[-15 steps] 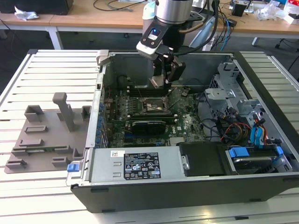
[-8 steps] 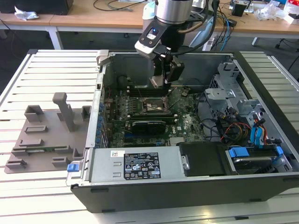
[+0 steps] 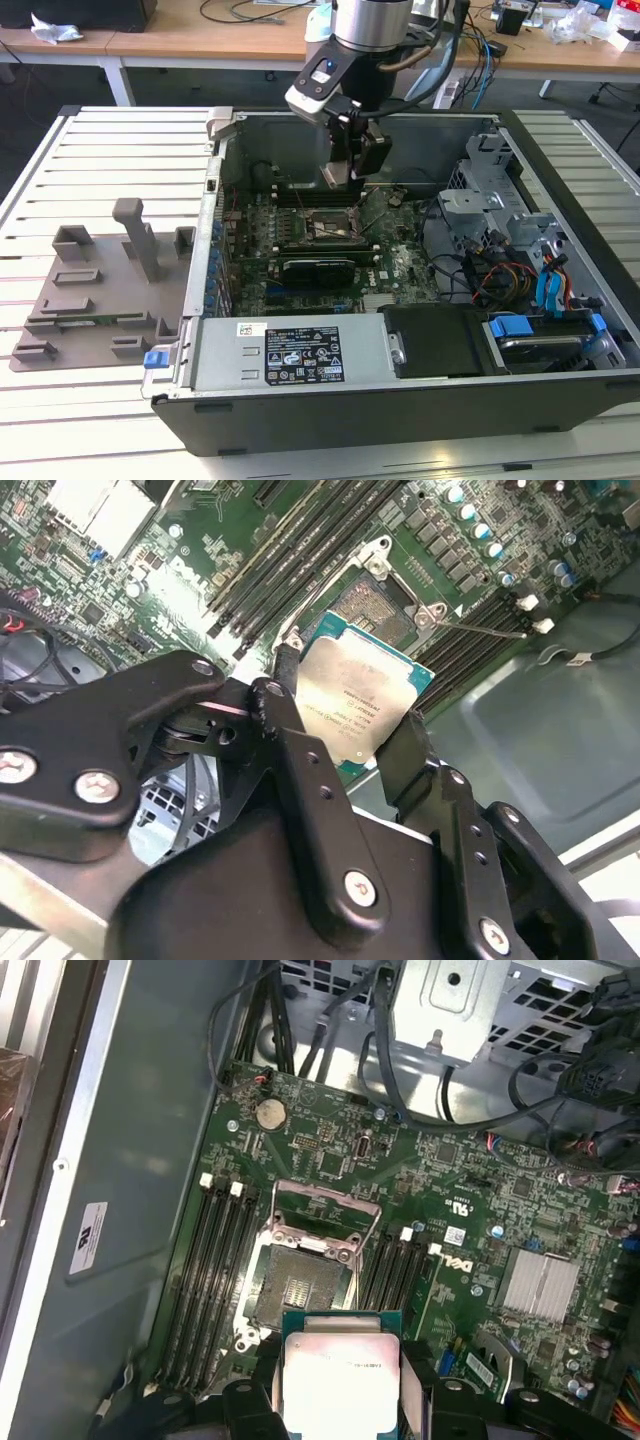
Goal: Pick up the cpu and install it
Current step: 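Place the cpu into insertion slot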
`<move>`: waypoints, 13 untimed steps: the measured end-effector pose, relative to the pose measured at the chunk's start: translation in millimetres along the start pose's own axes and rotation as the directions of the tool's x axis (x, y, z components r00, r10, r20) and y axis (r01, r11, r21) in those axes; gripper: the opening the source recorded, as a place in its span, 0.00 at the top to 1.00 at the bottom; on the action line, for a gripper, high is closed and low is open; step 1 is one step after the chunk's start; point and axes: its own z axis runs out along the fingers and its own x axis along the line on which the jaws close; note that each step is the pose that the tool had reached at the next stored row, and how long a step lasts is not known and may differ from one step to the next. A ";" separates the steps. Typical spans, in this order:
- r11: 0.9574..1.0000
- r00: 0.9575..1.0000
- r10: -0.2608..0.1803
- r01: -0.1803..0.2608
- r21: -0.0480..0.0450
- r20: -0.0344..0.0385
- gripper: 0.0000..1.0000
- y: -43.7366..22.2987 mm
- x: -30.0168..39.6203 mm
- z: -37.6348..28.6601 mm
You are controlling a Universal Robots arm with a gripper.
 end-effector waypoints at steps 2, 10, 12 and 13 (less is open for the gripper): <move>1.000 1.000 0.009 -0.009 0.000 0.000 0.45 0.0 0.0 0.0; 0.998 0.998 0.058 -0.058 0.001 -0.001 0.45 0.0 0.0 0.1; 0.997 0.997 0.083 -0.083 0.001 -0.002 0.45 0.0 0.0 0.1; 0.995 0.995 0.097 -0.097 0.001 -0.002 0.45 0.0 0.0 0.2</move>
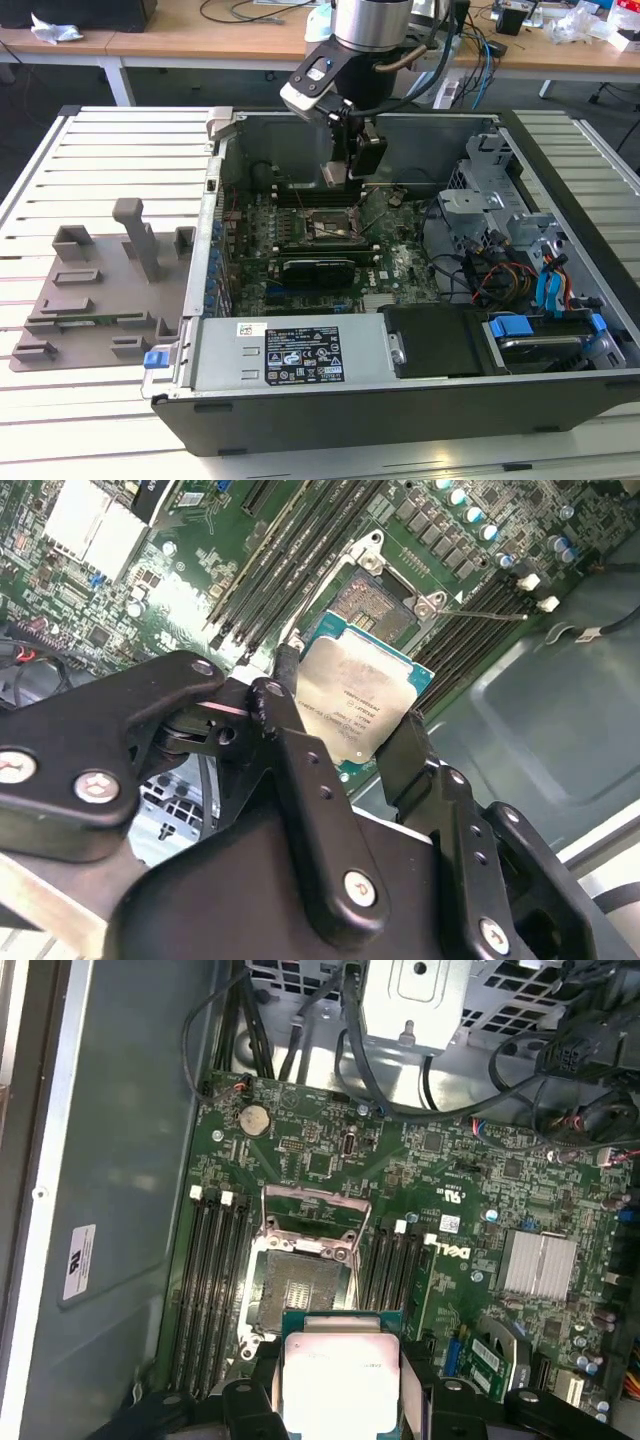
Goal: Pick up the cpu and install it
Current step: 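Place the cpu into insertion slot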
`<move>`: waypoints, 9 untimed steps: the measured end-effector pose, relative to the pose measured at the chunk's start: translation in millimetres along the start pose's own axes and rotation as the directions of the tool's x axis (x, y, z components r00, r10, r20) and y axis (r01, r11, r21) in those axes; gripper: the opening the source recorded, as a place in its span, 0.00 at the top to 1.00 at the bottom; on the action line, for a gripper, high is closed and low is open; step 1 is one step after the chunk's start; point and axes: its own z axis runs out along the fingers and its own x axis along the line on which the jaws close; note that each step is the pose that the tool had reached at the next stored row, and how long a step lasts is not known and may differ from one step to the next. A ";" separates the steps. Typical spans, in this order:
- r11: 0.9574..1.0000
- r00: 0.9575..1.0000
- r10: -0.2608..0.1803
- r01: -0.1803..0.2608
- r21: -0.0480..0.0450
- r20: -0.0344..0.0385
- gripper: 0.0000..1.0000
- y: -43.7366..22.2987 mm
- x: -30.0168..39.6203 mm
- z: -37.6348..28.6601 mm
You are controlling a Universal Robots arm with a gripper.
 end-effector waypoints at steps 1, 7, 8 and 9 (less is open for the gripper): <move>1.000 1.000 0.008 -0.008 0.000 0.000 0.45 0.0 0.0 0.0; 0.998 0.998 0.056 -0.056 0.001 -0.001 0.45 0.0 0.0 0.2; 0.998 0.998 0.061 -0.061 0.001 -0.001 0.45 0.0 0.0 0.2; 0.998 0.998 0.067 -0.067 0.001 -0.001 0.45 0.0 0.0 0.2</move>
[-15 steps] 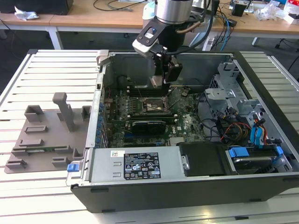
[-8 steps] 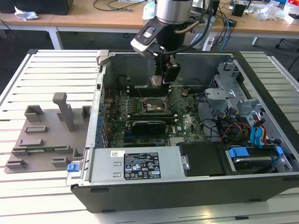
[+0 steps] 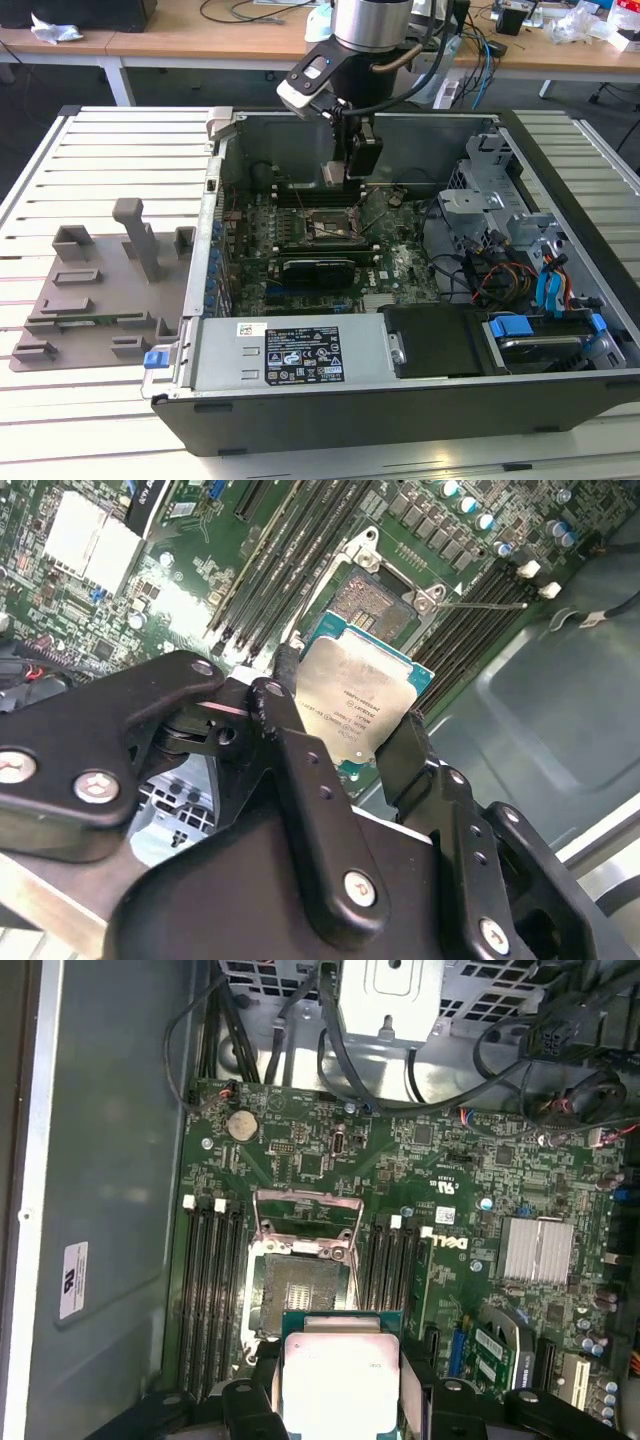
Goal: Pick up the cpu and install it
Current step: 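Place the cpu into insertion slot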
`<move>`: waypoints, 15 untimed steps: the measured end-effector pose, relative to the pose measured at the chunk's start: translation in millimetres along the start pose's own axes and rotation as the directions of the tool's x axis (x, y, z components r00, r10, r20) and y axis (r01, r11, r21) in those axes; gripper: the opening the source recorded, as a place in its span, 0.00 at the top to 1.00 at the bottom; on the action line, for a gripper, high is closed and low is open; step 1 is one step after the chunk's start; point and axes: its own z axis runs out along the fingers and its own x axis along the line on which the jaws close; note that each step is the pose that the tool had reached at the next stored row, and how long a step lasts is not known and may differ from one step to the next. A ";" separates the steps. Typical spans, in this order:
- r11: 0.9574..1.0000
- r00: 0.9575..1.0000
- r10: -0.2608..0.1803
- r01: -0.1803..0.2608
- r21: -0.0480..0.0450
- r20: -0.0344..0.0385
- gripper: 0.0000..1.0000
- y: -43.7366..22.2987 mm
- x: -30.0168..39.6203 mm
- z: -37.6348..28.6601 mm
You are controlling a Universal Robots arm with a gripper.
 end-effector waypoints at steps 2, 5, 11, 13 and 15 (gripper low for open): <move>1.000 1.000 0.015 -0.015 0.000 0.000 0.45 0.0 0.0 0.0; 0.999 0.999 0.039 -0.039 0.000 -0.001 0.45 0.0 0.0 0.1; 0.996 0.996 0.093 -0.093 0.001 -0.002 0.45 0.0 0.0 0.3; 0.996 0.996 0.093 -0.093 0.001 -0.002 0.45 0.0 0.0 0.3; 0.996 0.996 0.093 -0.093 0.001 -0.002 0.45 0.0 0.0 0.3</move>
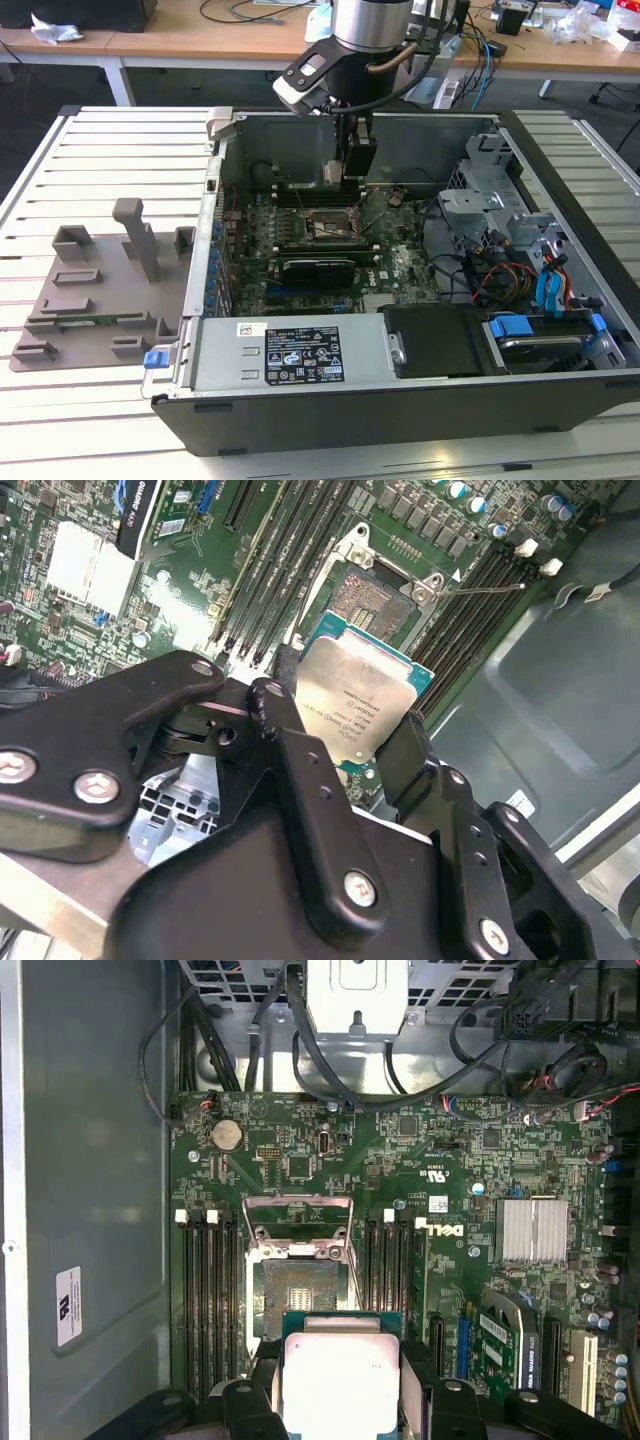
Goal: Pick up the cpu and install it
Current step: 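Place the cpu into insertion slot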
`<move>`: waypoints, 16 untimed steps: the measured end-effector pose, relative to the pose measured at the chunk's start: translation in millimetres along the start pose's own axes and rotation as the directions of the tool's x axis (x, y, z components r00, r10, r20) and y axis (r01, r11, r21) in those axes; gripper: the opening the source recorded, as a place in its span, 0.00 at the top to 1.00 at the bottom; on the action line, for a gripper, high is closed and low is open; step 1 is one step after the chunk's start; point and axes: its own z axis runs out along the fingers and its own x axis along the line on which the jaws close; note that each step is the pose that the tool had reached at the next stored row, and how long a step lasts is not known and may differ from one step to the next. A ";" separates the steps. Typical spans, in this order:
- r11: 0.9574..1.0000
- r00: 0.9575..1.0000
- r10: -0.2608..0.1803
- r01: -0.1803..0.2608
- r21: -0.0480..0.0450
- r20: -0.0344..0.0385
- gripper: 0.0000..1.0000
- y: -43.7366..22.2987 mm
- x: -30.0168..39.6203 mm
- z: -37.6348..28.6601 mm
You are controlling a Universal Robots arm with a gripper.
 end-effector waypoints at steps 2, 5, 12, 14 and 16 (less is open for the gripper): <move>1.000 1.000 -0.001 0.001 0.000 0.002 0.45 0.1 0.0 2.4; 1.000 1.000 -0.001 0.001 0.000 0.002 0.45 0.2 0.1 8.1; 1.000 1.000 -0.001 0.001 0.000 0.002 0.45 0.6 0.2 24.2; 1.000 1.000 -0.001 0.001 0.000 0.002 0.45 0.6 0.3 26.0; 1.000 1.000 -0.001 0.001 0.000 0.002 0.45 0.7 0.3 28.2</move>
